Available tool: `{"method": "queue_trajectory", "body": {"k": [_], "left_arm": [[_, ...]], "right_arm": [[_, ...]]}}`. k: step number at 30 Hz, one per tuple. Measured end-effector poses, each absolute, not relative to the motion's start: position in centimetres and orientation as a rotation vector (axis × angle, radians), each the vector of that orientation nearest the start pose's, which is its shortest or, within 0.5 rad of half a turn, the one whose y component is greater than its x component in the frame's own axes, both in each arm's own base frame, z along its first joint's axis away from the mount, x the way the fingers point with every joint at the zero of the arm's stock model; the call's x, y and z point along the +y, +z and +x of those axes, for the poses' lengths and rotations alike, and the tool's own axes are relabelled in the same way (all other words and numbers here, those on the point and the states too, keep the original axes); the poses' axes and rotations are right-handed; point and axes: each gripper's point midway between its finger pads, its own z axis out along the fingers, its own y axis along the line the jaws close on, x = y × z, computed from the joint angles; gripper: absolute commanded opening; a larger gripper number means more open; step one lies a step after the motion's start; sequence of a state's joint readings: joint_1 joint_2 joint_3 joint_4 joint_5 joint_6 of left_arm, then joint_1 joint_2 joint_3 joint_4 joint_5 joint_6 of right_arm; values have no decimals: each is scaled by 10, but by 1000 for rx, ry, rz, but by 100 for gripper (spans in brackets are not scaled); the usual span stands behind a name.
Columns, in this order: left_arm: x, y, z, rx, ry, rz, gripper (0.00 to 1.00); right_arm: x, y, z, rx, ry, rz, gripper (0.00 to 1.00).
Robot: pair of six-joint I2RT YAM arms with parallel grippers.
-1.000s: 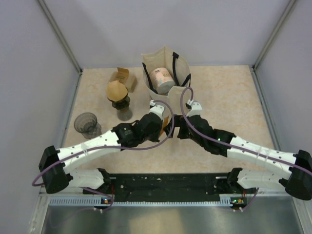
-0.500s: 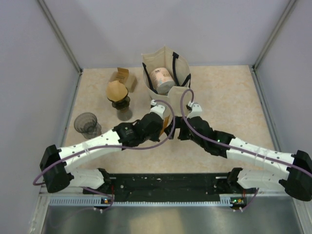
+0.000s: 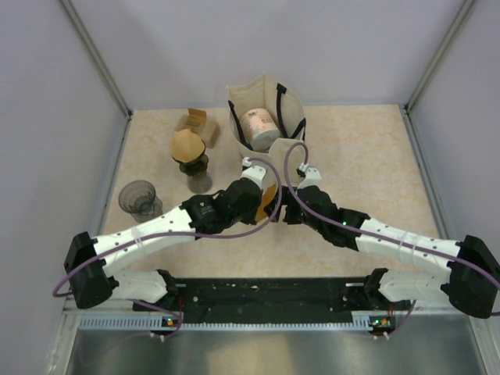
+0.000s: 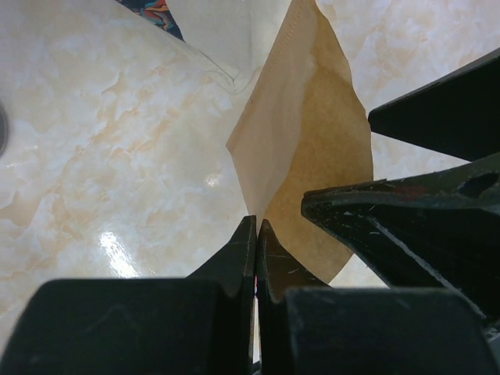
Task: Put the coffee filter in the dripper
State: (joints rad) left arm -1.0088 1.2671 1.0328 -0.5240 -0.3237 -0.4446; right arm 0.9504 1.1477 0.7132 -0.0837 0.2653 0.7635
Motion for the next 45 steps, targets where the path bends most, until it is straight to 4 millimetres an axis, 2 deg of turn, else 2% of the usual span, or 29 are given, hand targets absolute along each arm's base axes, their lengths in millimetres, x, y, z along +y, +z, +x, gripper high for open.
{"method": "queue_trajectory", "body": {"k": [2,4,7,11,15,17,19,21,25,36,45], "left_arm": [[-271,171,218,2255,-369,483,0],[-271,171,219,2254,-367,481,0],[-271,171,219,2254,-367,479,0],[-271,171,219,2256,-370,473,0],[-271,171,219,2254,-366,463,0],[-271,171,219,2252,-361,457,0],[-271,172,219,2250,-357,445,0],[-269,172,221,2247,-347,424,0],[-263,174,227,2239,-312,344,0],[-247,177,238,2210,-233,116,0],[-242,175,237,2216,-220,54,0]], "right_arm": [[282,155,227,2161,749,-21,67],[282,155,229,2159,747,-1,55],[284,150,233,2163,745,22,51],[289,134,238,2195,721,28,49],[292,121,240,2223,695,22,42],[293,120,241,2226,689,20,36],[293,120,242,2223,686,24,19],[291,120,243,2220,676,20,9],[292,124,243,2209,684,12,0],[291,136,242,2181,697,-10,0],[291,138,241,2170,675,-101,0]]}}
